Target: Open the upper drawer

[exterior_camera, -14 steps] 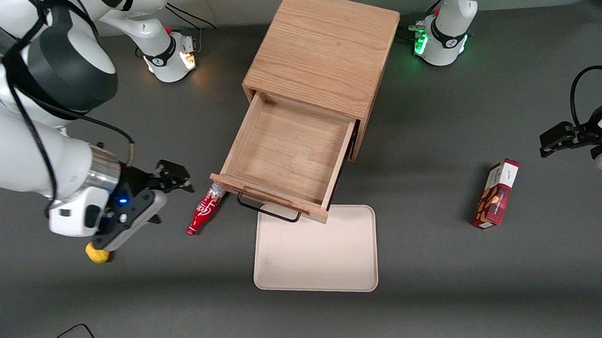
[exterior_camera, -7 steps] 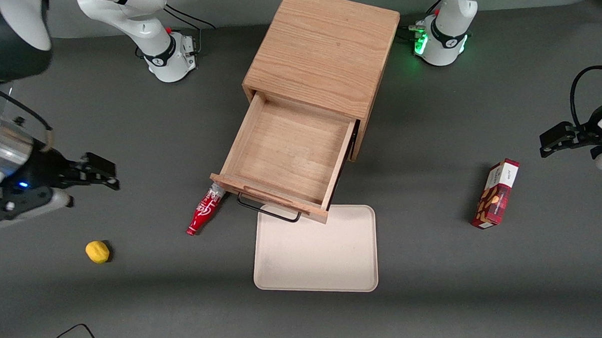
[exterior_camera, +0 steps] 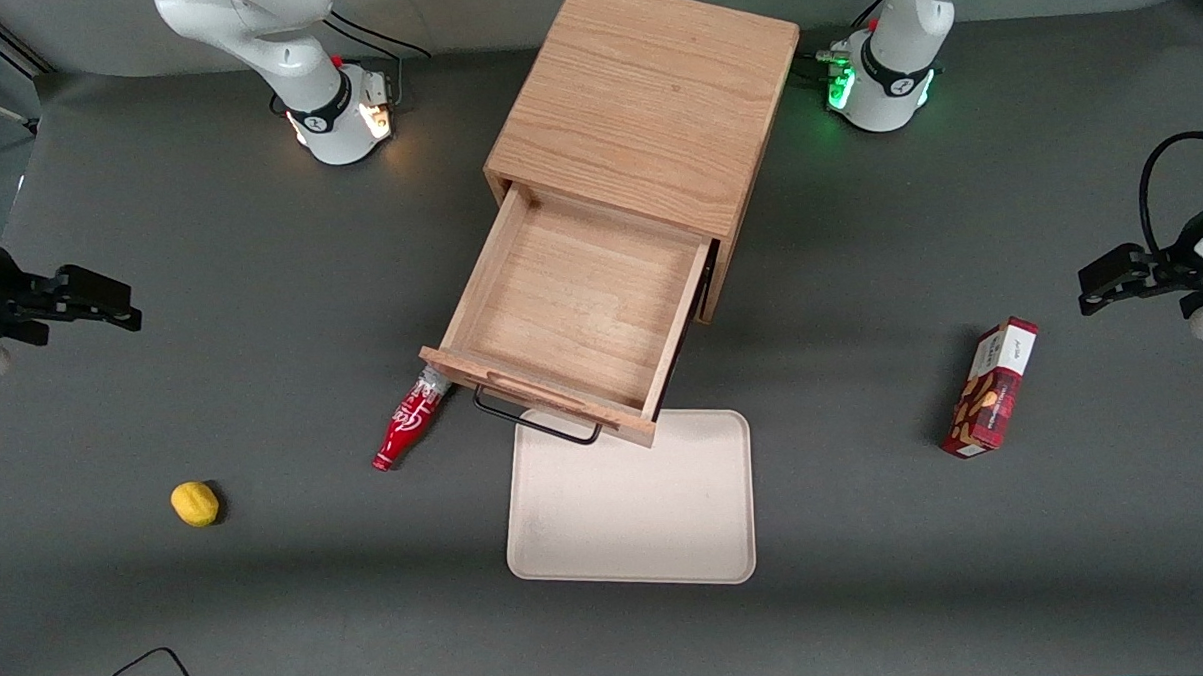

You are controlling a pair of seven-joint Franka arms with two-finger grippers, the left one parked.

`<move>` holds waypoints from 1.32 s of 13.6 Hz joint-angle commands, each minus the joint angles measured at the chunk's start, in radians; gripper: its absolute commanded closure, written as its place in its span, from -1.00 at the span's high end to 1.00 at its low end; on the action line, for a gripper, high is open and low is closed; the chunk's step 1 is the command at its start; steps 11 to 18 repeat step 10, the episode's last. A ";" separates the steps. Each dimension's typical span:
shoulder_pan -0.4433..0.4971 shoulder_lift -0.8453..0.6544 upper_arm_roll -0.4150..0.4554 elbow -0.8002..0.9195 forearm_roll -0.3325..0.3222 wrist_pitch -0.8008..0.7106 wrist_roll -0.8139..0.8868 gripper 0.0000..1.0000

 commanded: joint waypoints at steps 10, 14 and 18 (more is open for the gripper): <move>0.017 -0.264 0.051 -0.279 0.027 0.025 0.299 1.00; 0.017 -0.264 0.051 -0.279 0.027 0.025 0.299 1.00; 0.017 -0.264 0.051 -0.279 0.027 0.025 0.299 1.00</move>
